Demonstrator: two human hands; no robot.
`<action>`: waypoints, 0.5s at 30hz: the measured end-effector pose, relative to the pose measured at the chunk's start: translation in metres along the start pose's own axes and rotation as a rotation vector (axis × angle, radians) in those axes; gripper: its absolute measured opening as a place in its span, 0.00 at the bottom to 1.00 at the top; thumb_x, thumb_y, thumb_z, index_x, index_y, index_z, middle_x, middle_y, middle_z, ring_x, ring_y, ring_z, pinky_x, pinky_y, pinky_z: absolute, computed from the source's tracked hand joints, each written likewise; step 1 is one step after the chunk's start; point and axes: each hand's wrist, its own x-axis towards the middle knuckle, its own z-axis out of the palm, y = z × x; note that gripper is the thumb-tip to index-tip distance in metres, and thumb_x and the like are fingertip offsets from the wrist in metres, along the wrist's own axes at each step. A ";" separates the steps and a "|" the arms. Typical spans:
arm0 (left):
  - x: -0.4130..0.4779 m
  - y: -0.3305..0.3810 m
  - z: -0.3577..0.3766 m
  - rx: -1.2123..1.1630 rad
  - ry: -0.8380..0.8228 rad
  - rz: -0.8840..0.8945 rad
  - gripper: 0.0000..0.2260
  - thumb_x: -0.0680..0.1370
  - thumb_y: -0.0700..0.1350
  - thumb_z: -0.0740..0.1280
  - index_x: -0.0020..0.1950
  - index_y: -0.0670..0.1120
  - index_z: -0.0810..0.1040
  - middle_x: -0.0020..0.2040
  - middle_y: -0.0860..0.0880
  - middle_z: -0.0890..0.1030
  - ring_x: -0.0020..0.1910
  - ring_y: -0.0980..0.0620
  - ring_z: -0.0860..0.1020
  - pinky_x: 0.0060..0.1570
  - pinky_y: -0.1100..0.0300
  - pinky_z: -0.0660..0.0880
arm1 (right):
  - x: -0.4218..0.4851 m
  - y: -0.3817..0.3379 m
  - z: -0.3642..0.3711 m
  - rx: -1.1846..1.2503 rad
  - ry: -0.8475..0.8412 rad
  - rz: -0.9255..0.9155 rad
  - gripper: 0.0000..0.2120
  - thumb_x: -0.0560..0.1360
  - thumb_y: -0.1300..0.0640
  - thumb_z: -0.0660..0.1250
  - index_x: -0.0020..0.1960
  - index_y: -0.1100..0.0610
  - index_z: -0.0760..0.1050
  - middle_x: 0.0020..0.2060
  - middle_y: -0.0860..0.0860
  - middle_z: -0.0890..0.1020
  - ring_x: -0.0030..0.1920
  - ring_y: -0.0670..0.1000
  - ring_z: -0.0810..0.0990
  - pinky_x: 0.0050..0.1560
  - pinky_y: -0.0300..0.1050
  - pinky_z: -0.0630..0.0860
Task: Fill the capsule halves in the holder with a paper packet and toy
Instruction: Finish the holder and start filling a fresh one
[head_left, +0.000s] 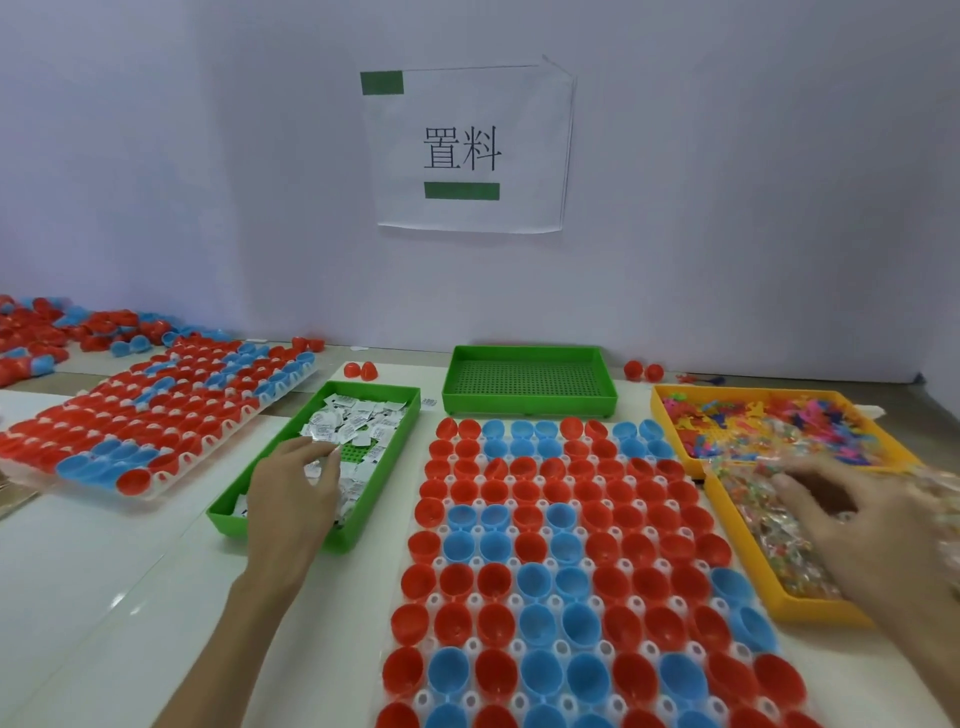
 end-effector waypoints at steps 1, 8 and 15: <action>0.001 0.002 -0.001 -0.015 0.021 -0.009 0.11 0.79 0.45 0.70 0.57 0.40 0.85 0.61 0.41 0.82 0.61 0.43 0.78 0.66 0.45 0.71 | -0.001 -0.003 0.000 -0.003 0.000 -0.002 0.06 0.75 0.60 0.72 0.52 0.55 0.83 0.40 0.43 0.81 0.42 0.42 0.79 0.43 0.19 0.69; -0.002 0.045 -0.002 -0.385 0.038 0.128 0.08 0.77 0.42 0.72 0.56 0.46 0.85 0.44 0.53 0.85 0.41 0.58 0.82 0.43 0.68 0.78 | 0.005 -0.021 -0.007 0.168 0.005 -0.039 0.16 0.71 0.62 0.75 0.43 0.40 0.78 0.35 0.39 0.82 0.41 0.42 0.82 0.40 0.23 0.73; -0.017 0.132 0.018 -0.997 -0.530 0.077 0.06 0.69 0.44 0.75 0.44 0.45 0.85 0.35 0.41 0.85 0.35 0.44 0.86 0.38 0.61 0.81 | 0.021 -0.100 0.016 0.389 -0.351 -0.203 0.07 0.72 0.45 0.69 0.43 0.45 0.85 0.42 0.42 0.83 0.45 0.46 0.82 0.45 0.35 0.76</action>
